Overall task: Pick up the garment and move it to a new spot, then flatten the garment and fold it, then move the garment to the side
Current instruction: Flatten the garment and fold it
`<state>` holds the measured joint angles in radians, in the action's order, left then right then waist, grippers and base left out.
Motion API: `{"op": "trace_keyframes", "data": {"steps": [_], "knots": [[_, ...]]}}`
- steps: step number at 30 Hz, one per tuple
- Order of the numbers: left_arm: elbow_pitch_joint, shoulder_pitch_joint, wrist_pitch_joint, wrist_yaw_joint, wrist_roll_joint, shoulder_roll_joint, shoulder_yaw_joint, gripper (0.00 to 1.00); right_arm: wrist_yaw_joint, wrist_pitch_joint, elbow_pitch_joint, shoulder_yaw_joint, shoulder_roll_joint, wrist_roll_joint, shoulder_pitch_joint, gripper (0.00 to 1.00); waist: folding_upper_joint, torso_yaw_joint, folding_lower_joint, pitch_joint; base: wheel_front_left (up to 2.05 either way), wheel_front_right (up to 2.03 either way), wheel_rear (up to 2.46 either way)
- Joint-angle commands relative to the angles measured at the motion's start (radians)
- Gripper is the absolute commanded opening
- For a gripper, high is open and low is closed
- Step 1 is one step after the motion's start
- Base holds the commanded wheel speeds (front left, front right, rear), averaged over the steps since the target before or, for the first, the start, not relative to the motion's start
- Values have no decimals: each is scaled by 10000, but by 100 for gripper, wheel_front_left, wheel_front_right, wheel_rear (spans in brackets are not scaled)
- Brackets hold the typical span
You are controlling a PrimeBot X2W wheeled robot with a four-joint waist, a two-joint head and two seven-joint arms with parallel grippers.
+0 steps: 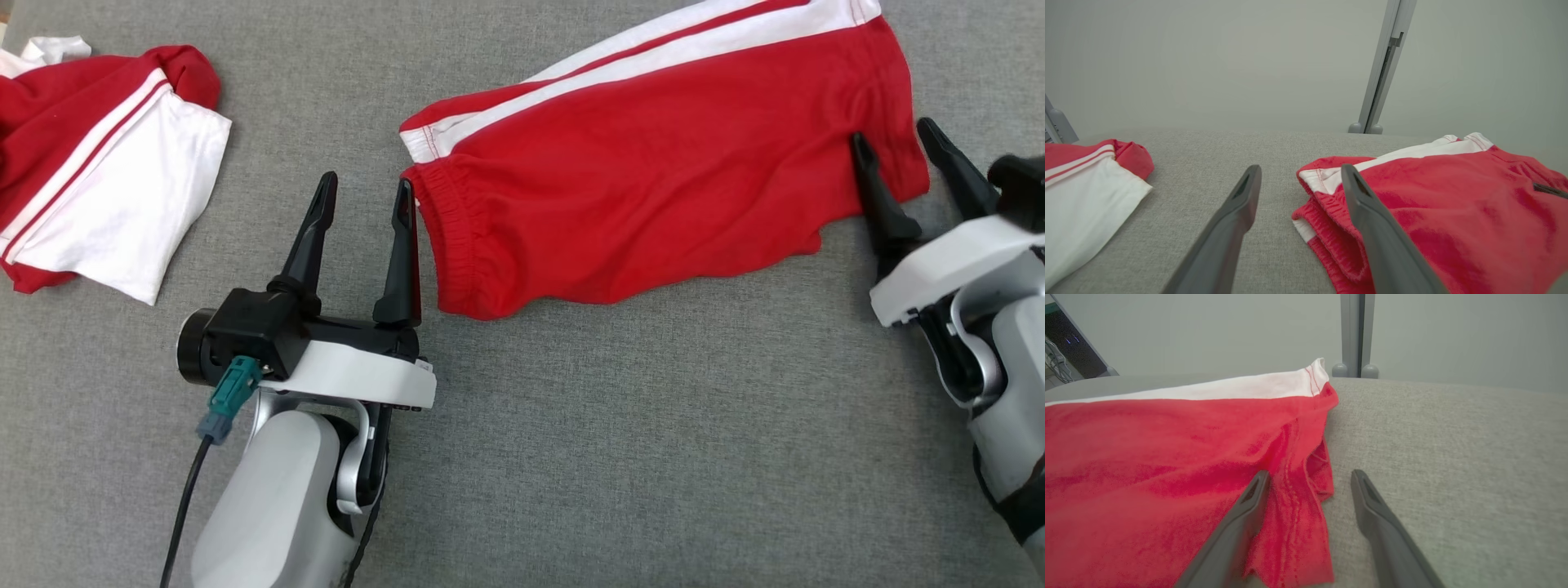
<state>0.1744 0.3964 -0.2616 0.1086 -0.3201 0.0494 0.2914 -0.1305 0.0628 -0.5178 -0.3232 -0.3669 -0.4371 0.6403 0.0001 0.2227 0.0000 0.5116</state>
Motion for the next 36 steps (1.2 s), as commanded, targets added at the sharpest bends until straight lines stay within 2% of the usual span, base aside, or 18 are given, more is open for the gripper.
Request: {"op": "trace_keyframes", "data": {"steps": [1,3,4,5,6,7,8,15,22,29,36], "knots": [[-22,126,-48,98,-87,30,7,100,-5,-171,-422,-369,280,-306,-77,100,-1,55,0,86,0,0,0],[-63,182,-48,154,-89,23,40,100,-28,-437,-687,-788,339,-636,31,100,-1,34,0,121,0,0,0],[-68,209,-48,162,-82,25,52,100,-30,-544,-747,-985,383,-892,81,91,-1,18,0,129,0,0,0],[-75,233,-48,172,-72,28,57,100,-30,-656,-790,-1162,366,-1054,128,40,-1,-1,0,134,0,0,0],[-69,250,-48,182,-43,31,61,100,-30,-725,-804,-1305,355,-1264,151,20,-1,-25,0,133,0,0,0],[-69,250,-48,182,-43,31,61,100,-30,-725,-804,-1305,355,-1264,151,20,-1,-25,0,133,0,0,0],[-67,256,-48,194,-10,29,61,100,-30,-725,-774,-1418,345,-1455,166,0,-1,-53,0,126,0,0,0],[-109,136,-48,132,144,22,-54,100,-15,277,-443,-1628,101,-2095,-244,0,-1,-433,0,-118,0,0,0],[-19,-217,-48,-25,417,32,-321,100,1,1266,-4,-1325,348,-2326,-1946,0,-1,-1013,0,-677,0,0,0],[99,-735,-48,-181,540,51,-540,100,10,1534,666,-364,569,-2329,-3495,0,-1,-1471,0,-1311,0,0,0],[170,-1028,-48,-260,569,58,-586,100,8,1282,952,519,692,-2091,-3941,0,-1,-1668,0,-1527,0,0,0]]}}
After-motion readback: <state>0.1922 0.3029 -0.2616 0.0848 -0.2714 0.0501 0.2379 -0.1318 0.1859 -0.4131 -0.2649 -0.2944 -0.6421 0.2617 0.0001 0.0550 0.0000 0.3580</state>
